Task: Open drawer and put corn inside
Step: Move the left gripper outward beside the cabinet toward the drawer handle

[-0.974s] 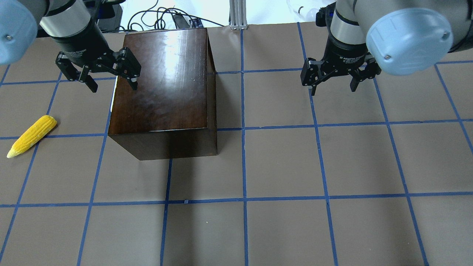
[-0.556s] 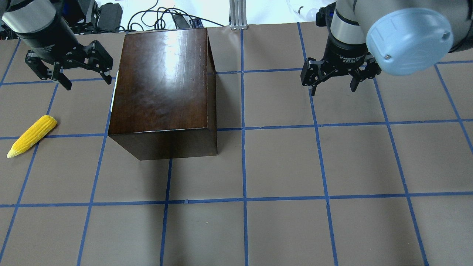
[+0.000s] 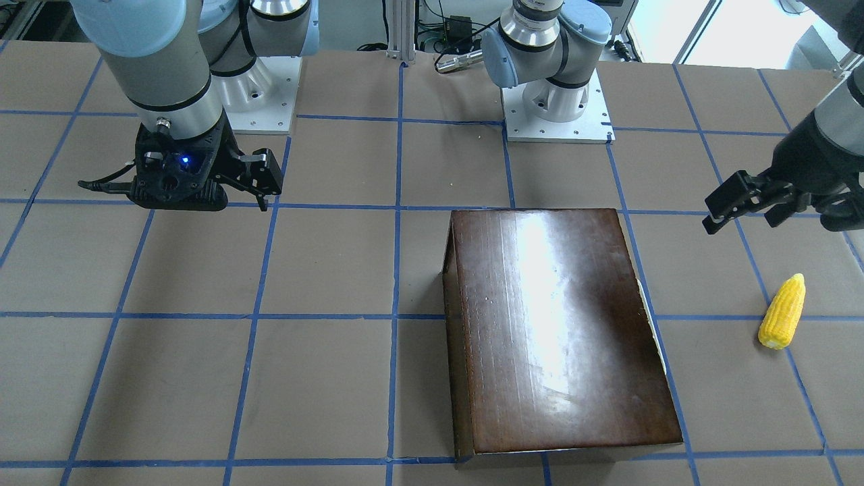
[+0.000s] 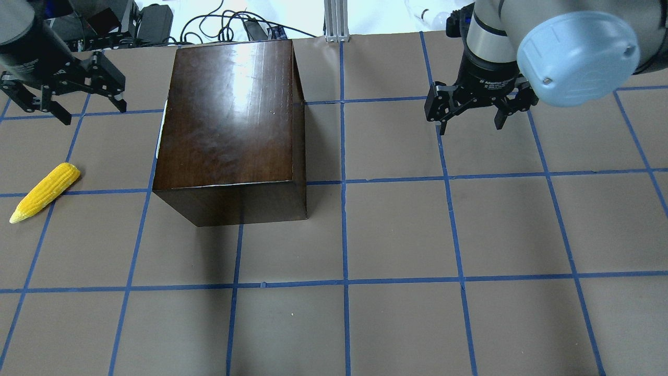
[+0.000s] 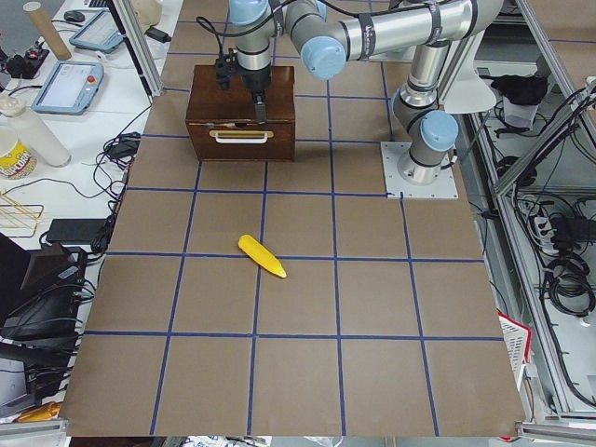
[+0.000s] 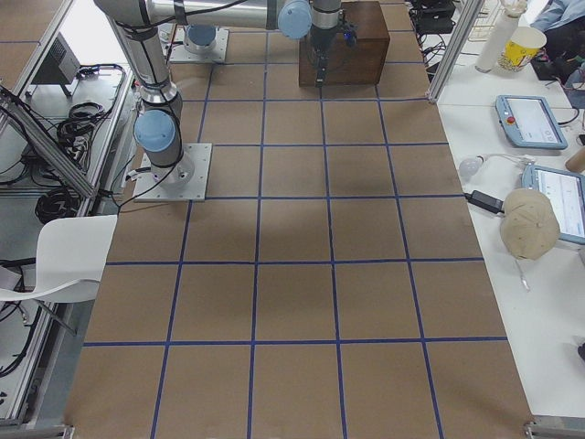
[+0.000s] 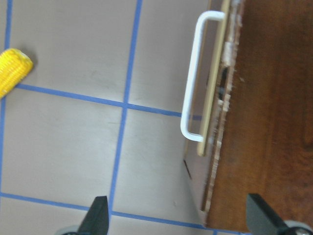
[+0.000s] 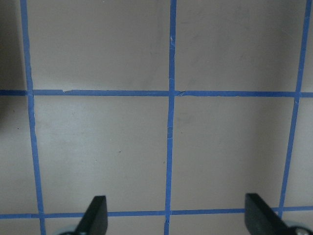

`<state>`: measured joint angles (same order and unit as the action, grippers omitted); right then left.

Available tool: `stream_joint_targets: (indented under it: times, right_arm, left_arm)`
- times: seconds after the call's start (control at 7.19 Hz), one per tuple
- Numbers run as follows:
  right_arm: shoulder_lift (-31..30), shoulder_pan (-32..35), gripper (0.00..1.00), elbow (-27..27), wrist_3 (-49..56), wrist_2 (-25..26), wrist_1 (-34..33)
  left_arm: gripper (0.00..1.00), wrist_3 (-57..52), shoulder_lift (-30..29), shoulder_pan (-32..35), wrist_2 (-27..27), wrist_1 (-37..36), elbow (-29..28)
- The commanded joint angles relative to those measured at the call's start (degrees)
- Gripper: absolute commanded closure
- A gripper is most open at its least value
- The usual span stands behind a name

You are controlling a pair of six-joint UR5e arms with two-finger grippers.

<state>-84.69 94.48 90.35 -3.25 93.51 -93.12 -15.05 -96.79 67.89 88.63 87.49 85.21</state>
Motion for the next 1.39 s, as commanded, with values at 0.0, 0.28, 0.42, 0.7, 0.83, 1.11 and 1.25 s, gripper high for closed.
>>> stream_joint_targets:
  times: [0.0, 0.28, 0.42, 0.7, 0.83, 1.11, 1.25]
  right_arm:
    - [0.0, 0.0, 0.0, 0.0, 0.0, 0.0, 0.0]
    - [0.0, 0.0, 0.0, 0.0, 0.0, -0.1, 0.0]
    - [0.0, 0.0, 0.0, 0.0, 0.0, -0.1, 0.0]
    - [0.0, 0.0, 0.0, 0.0, 0.0, -0.1, 0.0]
    - [0.0, 0.0, 0.0, 0.0, 0.0, -0.1, 0.0]
    - [0.0, 0.0, 0.0, 0.0, 0.0, -0.1, 0.0]
    - [0.0, 0.0, 0.0, 0.0, 0.0, -0.1, 0.0]
  left_arm:
    - [0.0, -4.4, -2.5, -2.2, -3.2, -3.5, 0.5]
    - [0.0, -14.0, -6.5, -3.0, -3.4, -7.7, 0.8]
    - [0.0, -14.1, -9.4, -3.0, -6.8, -10.0, 1.4]
    - [0.0, -14.0, -12.6, -2.7, -9.7, -14.5, 2.5]
    - [0.0, -14.3, -13.6, -2.5, -12.1, -14.6, 2.5]
    - [0.0, -14.7, -14.8, -2.2, -15.2, -14.6, 2.6]
    - [0.0, -14.7, -15.2, -1.8, -15.5, -14.7, 3.5]
